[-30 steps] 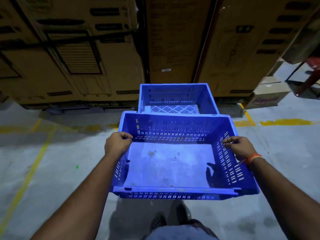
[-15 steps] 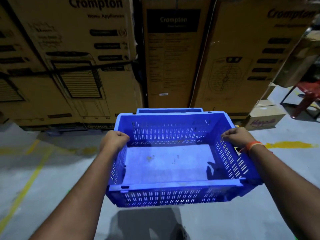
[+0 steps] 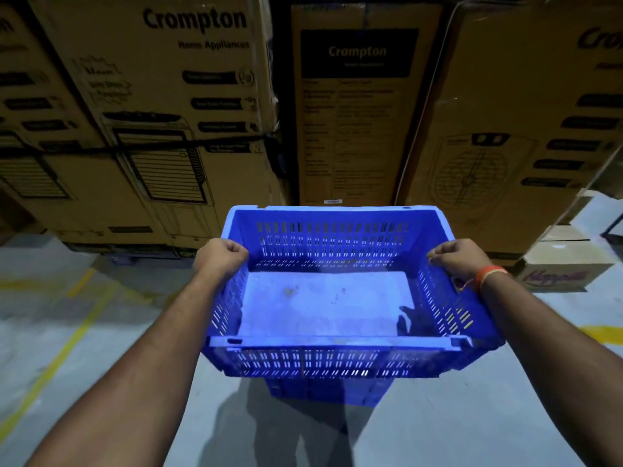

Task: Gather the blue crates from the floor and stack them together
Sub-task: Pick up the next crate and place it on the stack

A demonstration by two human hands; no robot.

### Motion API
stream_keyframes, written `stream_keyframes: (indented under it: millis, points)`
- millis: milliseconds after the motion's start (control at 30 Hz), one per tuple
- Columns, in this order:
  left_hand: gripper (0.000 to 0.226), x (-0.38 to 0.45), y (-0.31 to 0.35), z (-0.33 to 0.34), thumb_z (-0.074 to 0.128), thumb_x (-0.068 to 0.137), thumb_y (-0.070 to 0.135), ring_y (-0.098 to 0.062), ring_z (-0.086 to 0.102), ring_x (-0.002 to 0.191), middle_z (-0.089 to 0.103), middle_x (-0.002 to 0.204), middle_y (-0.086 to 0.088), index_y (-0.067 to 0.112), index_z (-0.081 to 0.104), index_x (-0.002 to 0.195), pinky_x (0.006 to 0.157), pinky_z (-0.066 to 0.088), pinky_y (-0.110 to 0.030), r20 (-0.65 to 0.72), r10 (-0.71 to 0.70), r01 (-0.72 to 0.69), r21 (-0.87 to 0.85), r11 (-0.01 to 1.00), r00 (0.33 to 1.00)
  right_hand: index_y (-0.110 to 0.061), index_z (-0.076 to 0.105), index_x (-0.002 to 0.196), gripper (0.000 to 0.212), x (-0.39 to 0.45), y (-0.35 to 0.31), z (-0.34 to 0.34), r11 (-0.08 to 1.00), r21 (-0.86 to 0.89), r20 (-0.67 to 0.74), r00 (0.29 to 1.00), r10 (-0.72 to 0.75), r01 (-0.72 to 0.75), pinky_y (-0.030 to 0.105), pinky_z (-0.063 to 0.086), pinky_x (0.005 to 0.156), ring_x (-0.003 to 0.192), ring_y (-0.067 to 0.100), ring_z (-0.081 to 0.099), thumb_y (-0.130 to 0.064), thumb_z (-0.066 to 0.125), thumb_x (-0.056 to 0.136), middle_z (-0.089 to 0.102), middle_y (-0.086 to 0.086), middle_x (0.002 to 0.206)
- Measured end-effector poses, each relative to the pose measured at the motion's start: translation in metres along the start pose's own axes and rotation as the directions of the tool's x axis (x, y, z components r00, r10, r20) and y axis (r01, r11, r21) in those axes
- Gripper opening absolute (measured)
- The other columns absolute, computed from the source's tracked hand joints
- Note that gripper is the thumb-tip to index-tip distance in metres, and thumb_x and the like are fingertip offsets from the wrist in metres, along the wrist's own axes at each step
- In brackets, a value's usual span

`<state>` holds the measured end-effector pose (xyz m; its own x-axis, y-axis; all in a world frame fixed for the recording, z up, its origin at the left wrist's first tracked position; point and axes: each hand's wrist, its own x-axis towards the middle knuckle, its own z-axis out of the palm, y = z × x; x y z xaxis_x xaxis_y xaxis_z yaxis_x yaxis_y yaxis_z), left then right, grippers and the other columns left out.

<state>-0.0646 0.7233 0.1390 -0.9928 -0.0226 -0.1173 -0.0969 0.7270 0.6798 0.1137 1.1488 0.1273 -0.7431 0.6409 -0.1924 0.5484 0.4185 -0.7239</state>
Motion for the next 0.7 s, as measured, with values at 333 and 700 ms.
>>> stream_keyframes:
  millis: [333, 700]
  points:
    - [0.017, 0.101, 0.043, 0.045, 0.073, 0.078, 0.021, -0.019, 0.068, 0.079, 0.069, 0.083, 0.000, 0.028, 0.076, 0.094, 0.066, 0.051, -0.025, 0.112, 0.205, -0.209, 0.033, 0.977, 0.972, -0.012, 0.073, 0.083, 0.003, 0.102, -0.007, 0.001, 0.992, -0.126, 0.023, 1.000, -0.019, 0.022, 0.024, 0.046, 0.038, 0.040, 0.019, 0.054, -0.012, 0.070, 0.082, 0.068, 0.010, 0.064]
    - [0.026, 0.175, 0.018, 0.104, 0.070, 0.075, 0.013, -0.023, 0.068, 0.081, 0.072, 0.082, -0.002, 0.023, 0.077, 0.098, 0.074, 0.046, -0.024, 0.072, 0.188, -0.196, 0.125, 0.973, 0.979, -0.019, 0.076, 0.085, 0.008, 0.149, -0.026, 0.037, 0.964, -0.260, -0.020, 0.998, -0.055, 0.048, 0.022, 0.041, 0.072, 0.078, 0.019, 0.065, -0.017, 0.074, 0.078, 0.069, 0.001, 0.077]
